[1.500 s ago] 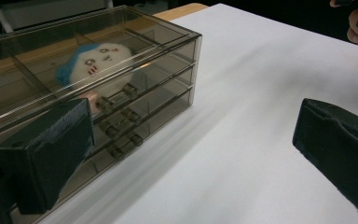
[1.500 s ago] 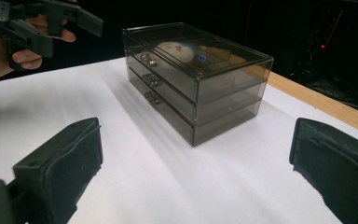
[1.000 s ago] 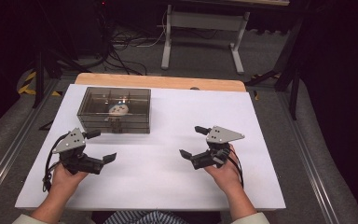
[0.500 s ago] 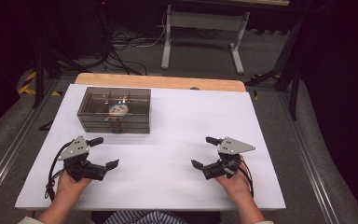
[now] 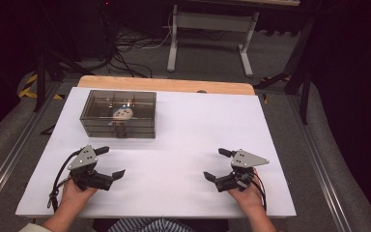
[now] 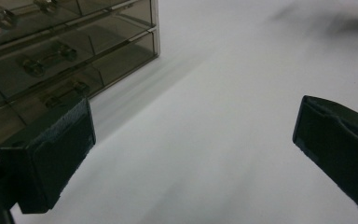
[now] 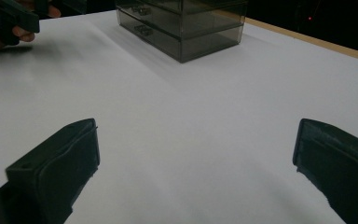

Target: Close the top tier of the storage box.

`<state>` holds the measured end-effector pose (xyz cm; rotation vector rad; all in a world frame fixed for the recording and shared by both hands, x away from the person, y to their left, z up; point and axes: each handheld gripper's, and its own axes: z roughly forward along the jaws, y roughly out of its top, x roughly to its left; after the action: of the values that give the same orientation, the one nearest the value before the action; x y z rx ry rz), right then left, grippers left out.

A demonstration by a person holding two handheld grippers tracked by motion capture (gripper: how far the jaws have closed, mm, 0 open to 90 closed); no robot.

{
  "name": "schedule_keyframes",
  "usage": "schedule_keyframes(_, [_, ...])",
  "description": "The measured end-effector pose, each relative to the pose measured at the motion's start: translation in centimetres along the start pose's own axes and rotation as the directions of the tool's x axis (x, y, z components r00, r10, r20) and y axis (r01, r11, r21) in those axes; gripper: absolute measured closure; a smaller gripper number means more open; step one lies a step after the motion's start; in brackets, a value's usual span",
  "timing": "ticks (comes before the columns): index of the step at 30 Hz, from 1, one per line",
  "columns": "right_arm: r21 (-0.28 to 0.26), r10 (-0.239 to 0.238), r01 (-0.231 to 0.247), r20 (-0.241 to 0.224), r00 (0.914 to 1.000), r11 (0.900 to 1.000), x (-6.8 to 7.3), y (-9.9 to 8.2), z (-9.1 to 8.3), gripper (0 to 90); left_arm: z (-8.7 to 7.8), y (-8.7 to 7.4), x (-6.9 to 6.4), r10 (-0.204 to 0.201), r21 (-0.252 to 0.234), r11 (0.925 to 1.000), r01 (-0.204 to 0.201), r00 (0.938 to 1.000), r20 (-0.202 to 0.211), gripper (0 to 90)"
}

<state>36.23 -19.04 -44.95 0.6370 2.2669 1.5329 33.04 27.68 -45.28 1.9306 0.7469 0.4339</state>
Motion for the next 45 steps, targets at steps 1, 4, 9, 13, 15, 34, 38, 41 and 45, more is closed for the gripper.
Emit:
schedule_keyframes(1, [-0.001, 0.005, -0.005, -0.001, 1.0000, 1.0000, 0.0, -0.2, 0.0, 0.5, 0.0, 0.0, 0.0, 0.010, 0.003, 1.0000, -0.009, 0.9999, -0.004, 0.2])
schedule_keyframes(4, [0.014, 0.013, -0.013, 0.009, 0.9999, 0.9998, -0.2, -0.8, -0.2, 0.4, 0.1, -0.1, 0.0, -0.013, -0.004, 0.9999, 0.013, 0.9999, 0.007, 0.2])
schedule_keyframes(9, [0.010, 0.019, -0.019, 0.023, 0.9996, 0.9998, -0.6, -1.5, -0.7, 0.3, 0.3, -0.1, 0.3, -0.017, -0.003, 0.9999, 0.017, 0.9997, 0.015, 0.2])
schedule_keyframes(13, [-0.005, 0.027, -0.027, 0.031, 0.9992, 0.9996, -1.2, -1.6, -0.6, 0.0, 0.8, 0.0, 0.5, 0.001, -0.004, 1.0000, -0.001, 1.0000, 0.003, 0.2])
schedule_keyframes(15, [-0.005, 0.024, -0.024, 0.035, 0.9991, 0.9997, -1.2, -1.6, -0.6, 0.0, 0.9, 0.0, 0.3, -0.004, 0.005, 1.0000, 0.004, 0.9999, 0.012, 0.2])
schedule_keyframes(34, [0.019, 0.011, -0.012, 0.038, 0.9992, 0.9997, -1.0, -1.5, -0.1, 0.0, 0.7, 0.0, 0.4, -0.015, -0.010, 0.9998, 0.015, 0.9998, 0.010, 0.2])
schedule_keyframes(38, [0.020, 0.012, -0.012, 0.037, 0.9992, 0.9997, -1.0, -1.5, 0.0, 0.0, 0.7, 0.0, 0.3, -0.004, -0.008, 1.0000, 0.004, 1.0000, 0.006, 0.2])
schedule_keyframes(41, [0.020, 0.011, -0.012, 0.039, 0.9992, 0.9997, -1.0, -1.5, 0.0, 0.0, 0.7, 0.1, 0.3, 0.000, -0.007, 1.0000, 0.000, 1.0000, 0.002, 0.2])
schedule_keyframes(45, [0.021, 0.010, -0.011, 0.039, 0.9992, 0.9997, -1.0, -1.5, 0.0, 0.0, 0.7, 0.0, 0.3, -0.003, -0.006, 1.0000, 0.003, 1.0000, 0.002, 0.3])
